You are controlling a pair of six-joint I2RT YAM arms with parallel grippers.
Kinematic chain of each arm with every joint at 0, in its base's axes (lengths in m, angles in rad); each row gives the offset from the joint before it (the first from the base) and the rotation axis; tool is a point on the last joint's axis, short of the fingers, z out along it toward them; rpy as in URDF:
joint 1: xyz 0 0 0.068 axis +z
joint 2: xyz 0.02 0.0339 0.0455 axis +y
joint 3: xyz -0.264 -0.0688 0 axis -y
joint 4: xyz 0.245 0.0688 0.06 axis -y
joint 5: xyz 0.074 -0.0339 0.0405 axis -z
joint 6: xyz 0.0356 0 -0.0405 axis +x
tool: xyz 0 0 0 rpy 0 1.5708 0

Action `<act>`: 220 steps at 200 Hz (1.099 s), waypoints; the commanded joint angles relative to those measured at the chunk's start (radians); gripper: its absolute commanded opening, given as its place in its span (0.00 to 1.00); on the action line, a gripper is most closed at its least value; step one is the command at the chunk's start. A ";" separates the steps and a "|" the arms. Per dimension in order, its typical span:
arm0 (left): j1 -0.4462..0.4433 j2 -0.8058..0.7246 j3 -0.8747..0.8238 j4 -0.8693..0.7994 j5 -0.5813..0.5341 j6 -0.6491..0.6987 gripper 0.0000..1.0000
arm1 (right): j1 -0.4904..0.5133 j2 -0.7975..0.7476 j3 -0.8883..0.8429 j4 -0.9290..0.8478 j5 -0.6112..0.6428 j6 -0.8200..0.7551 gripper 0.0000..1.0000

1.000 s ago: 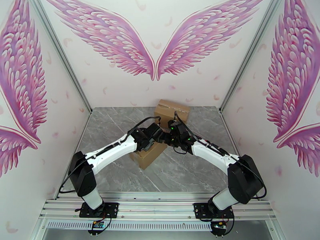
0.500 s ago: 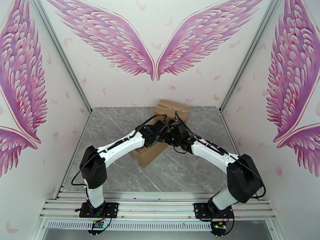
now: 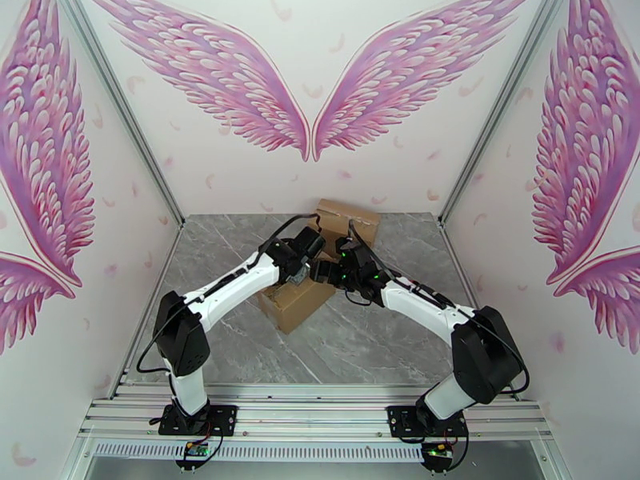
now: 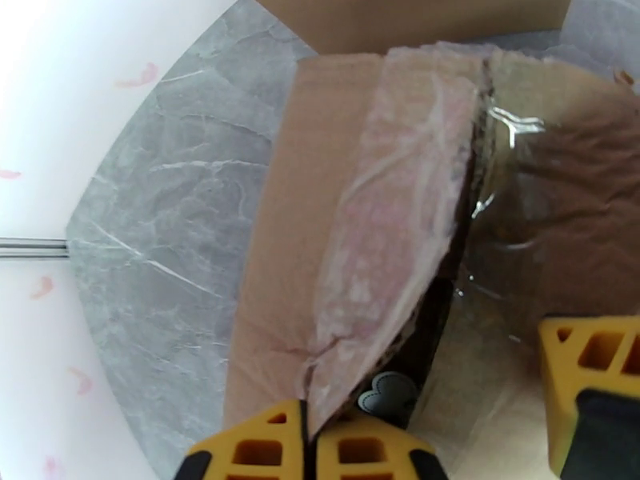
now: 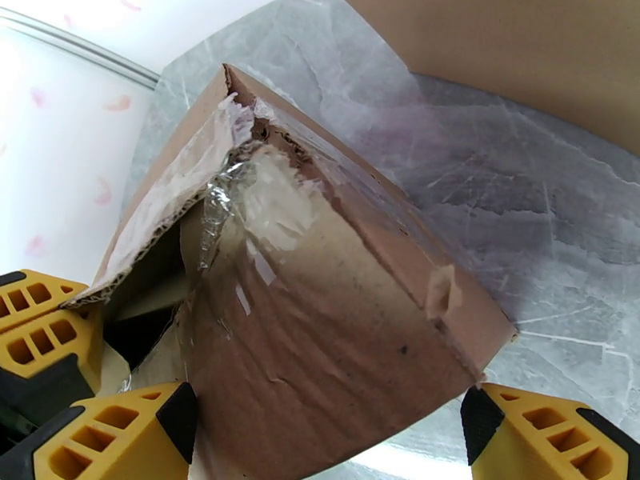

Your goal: Unpack the express box

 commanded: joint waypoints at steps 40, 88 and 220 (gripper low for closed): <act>0.087 -0.074 0.024 -0.049 0.196 -0.094 0.00 | -0.033 0.032 -0.028 -0.136 0.068 -0.009 0.92; 0.116 -0.082 0.033 -0.057 0.284 -0.124 0.00 | -0.053 0.020 -0.026 -0.122 0.056 -0.015 0.92; 0.305 -0.344 -0.274 0.274 0.728 -0.598 0.00 | -0.050 -0.047 0.313 -0.400 0.155 -0.141 0.97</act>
